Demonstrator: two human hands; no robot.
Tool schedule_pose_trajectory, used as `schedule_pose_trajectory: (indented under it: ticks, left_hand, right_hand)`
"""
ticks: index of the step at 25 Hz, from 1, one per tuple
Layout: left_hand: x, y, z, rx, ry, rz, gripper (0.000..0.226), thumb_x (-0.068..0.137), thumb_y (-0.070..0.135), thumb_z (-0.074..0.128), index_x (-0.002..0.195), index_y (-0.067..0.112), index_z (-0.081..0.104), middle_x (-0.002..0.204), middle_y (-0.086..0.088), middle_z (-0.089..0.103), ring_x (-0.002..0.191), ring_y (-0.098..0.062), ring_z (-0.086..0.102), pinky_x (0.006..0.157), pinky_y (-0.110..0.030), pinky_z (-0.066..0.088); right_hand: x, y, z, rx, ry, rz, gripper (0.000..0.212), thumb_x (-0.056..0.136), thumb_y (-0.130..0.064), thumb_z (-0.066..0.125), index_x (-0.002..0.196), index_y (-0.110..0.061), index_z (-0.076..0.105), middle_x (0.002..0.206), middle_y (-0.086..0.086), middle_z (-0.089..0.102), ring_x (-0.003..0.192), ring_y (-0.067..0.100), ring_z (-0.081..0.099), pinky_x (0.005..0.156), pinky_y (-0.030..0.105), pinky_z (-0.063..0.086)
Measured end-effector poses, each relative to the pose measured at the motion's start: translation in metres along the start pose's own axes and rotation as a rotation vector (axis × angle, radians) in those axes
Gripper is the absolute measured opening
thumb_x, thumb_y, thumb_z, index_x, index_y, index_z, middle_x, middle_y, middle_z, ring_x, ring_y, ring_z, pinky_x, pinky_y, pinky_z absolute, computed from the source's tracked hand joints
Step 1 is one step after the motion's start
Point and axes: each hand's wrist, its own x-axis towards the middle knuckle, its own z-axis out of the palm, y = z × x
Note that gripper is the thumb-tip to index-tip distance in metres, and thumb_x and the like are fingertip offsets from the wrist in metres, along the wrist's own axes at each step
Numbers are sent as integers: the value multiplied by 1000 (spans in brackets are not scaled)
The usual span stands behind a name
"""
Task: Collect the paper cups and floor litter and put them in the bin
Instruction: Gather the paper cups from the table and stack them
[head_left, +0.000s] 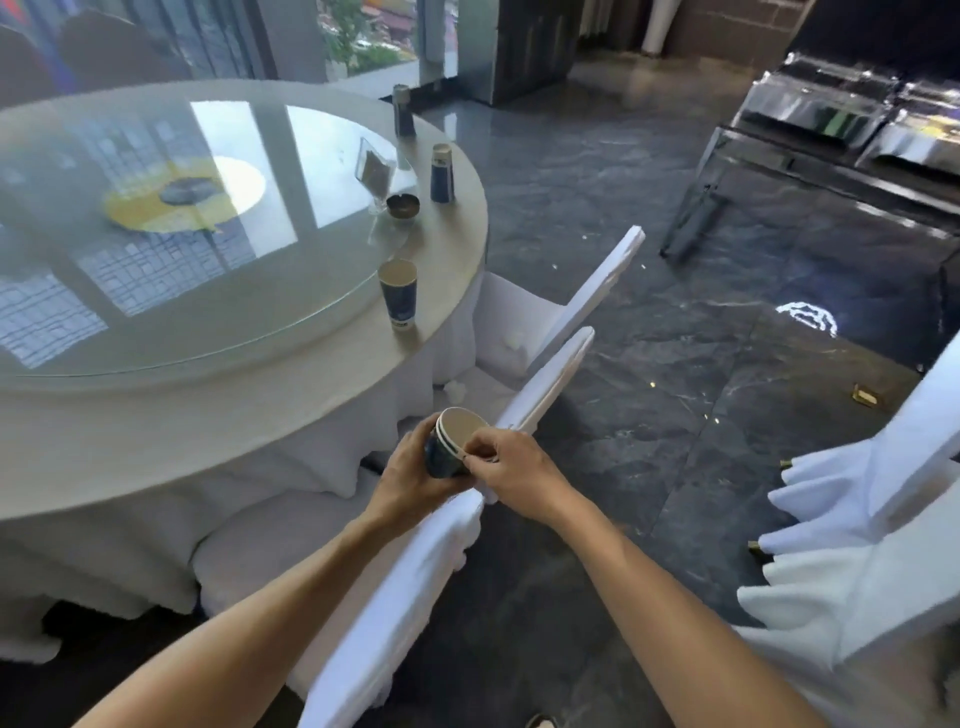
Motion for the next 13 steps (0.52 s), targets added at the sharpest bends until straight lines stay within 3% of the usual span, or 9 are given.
schedule_pose_trajectory:
  ticks: [4, 7, 11, 13]
  left_hand:
    - [6, 36, 19, 2, 134, -17, 83, 66, 42, 94, 139, 42, 53, 126, 11, 66, 112, -6, 63, 92, -28, 55]
    - [15, 48, 18, 11, 226, -68, 83, 70, 34, 95, 142, 34, 53, 127, 8, 66, 110, -9, 63, 78, -6, 45]
    - [46, 37, 19, 1, 315, -141, 82, 72, 28, 93, 144, 30, 52, 126, 8, 65, 110, -11, 60, 71, -4, 43]
    - [71, 24, 20, -14, 353, -186, 82, 70, 28, 92, 142, 28, 53, 124, 6, 67, 111, -14, 63, 77, -6, 46]
  right_hand:
    - [13, 10, -50, -12, -28, -118, 15, 93, -29, 66, 99, -21, 76, 95, -4, 76, 91, 15, 70, 86, 44, 58]
    - [29, 6, -66, -19, -60, -187, 17, 93, -30, 67, 102, -22, 78, 99, -5, 77, 95, 14, 69, 89, 42, 57]
    - [75, 10, -79, -110, -73, -246, 23, 97, -33, 63, 113, -23, 76, 116, -3, 73, 105, 15, 66, 94, 38, 55]
    - [104, 15, -85, -140, -95, -238, 28, 98, -35, 63, 121, -22, 73, 126, -3, 69, 115, 15, 63, 99, 36, 53]
